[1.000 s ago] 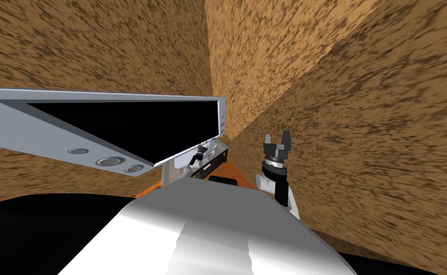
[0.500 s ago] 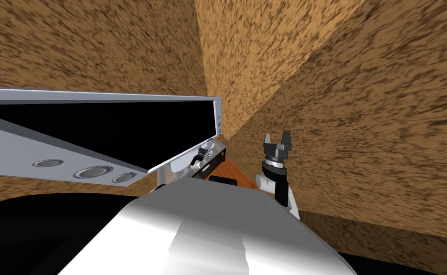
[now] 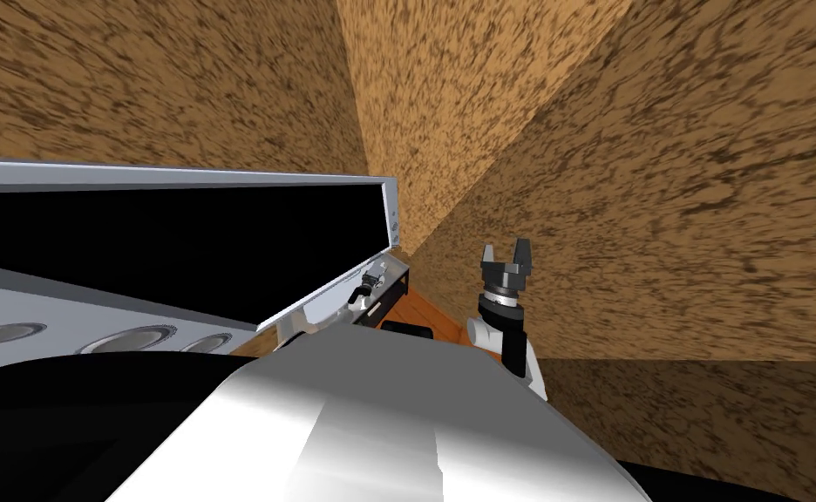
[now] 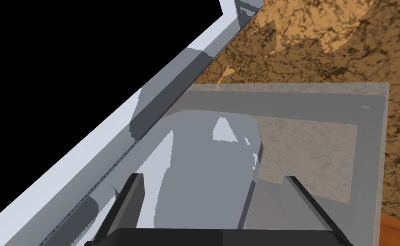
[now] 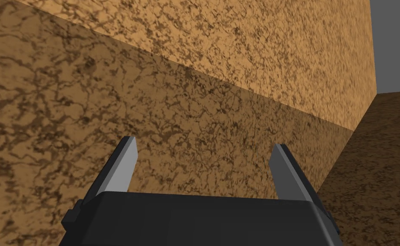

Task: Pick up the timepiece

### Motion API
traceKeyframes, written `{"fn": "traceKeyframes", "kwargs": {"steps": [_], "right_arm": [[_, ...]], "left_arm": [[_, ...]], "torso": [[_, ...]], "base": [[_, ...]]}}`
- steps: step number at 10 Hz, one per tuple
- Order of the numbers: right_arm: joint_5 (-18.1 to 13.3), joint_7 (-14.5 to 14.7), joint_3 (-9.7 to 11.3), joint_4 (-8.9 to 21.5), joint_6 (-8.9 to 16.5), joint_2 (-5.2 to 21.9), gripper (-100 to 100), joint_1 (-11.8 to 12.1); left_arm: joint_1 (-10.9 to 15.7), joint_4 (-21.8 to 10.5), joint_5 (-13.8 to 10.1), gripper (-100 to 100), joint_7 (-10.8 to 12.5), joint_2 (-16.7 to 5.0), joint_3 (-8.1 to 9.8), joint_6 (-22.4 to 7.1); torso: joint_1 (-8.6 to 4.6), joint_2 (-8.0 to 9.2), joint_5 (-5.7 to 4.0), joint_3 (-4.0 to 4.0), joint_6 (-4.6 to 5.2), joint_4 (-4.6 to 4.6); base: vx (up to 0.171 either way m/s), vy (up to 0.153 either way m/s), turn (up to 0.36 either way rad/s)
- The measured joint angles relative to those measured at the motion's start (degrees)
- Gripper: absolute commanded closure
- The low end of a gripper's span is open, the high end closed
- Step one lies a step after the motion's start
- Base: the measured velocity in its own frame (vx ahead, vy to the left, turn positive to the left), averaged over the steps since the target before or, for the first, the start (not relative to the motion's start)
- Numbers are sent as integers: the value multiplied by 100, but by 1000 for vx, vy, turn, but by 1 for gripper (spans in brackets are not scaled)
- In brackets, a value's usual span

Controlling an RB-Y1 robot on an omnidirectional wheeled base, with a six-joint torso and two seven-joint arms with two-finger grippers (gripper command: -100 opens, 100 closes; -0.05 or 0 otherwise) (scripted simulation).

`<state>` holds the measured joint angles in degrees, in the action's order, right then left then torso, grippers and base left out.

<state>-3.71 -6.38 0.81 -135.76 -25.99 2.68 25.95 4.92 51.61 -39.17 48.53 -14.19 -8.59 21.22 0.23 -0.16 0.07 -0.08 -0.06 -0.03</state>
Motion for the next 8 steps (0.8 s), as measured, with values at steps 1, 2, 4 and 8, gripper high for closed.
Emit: {"fn": "traceKeyframes", "kwargs": {"steps": [1, 2, 4, 8], "right_arm": [[0, 0, 0, 0, 0, 0, 0, 0], [0, 0, 0, 0, 0, 0, 0, 0], [0, 0, -1, 0, 0, 0, 0, 1], [0, 0, -1, 0, 0, 0, 0, 1]], "left_arm": [[120, -321, -83, -100, 184, -27, -73, 13], [94, -437, -173, -100, 298, -6, -60, -54], [119, -651, -301, -100, 416, 16, -31, -220], [99, -1175, -505, -100, 799, 4, -65, -388]], "torso": [[4, 2, 0, 1, 1, 0], [7, 3, 1, 2, -1, 0], [6, -3, 1, -1, -5, -1], [7, -11, 1, -6, -4, -2]], "base": [[-29, 69, -332], [-22, 76, -248], [-13, 49, -137], [0, 60, -244]]}}
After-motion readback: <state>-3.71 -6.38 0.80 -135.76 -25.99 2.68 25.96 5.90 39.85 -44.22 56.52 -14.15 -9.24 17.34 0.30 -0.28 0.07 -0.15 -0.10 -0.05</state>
